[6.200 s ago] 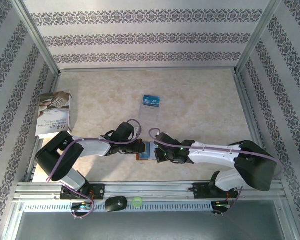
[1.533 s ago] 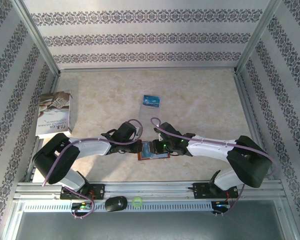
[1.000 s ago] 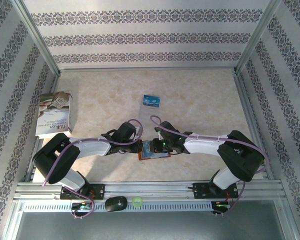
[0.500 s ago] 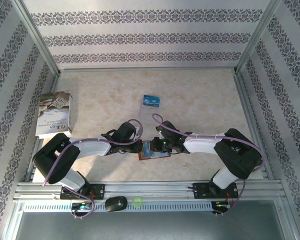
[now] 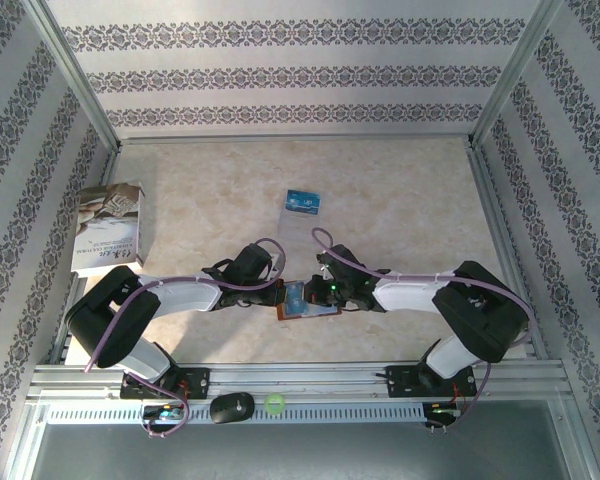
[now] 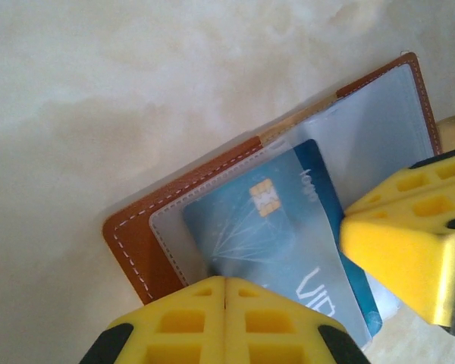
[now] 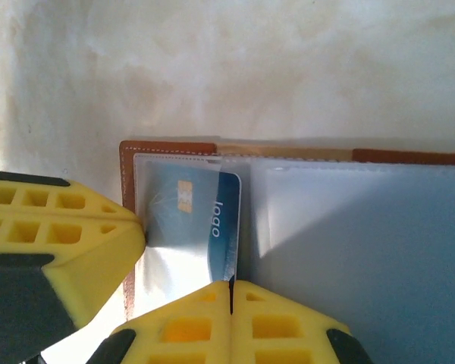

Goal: Take the credit cards out of the card holder

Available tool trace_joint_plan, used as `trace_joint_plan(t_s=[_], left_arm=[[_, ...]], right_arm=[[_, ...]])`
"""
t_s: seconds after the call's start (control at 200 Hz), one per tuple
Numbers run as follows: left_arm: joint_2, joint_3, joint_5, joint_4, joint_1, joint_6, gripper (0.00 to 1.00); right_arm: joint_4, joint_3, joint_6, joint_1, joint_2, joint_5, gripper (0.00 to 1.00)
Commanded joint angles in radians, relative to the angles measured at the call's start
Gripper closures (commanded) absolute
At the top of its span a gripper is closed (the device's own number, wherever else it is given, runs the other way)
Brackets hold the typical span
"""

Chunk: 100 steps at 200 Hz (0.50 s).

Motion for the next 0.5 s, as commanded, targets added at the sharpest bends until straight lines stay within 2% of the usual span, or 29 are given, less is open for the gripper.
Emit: trace_joint_plan(t_s=[0.0,0.21,0.495], left_arm=[[0.013,-0.029,-0.015,-0.031,0.010,0.000,1.00],[0.011,-0.030,-0.013,-0.029,0.016,0.003,1.00],[0.010,-0.019,-0.007,-0.037,0.024,0.014,1.00]], right_arm=[[-0.031,-0.046,0.012,0.000,-0.041,0.066,1.00],[-0.143,-0.064,0.004,0.010,-0.142,0.155,1.00],[-0.374,0.045,-0.074,0.048,-0.202,0.274,1.00]])
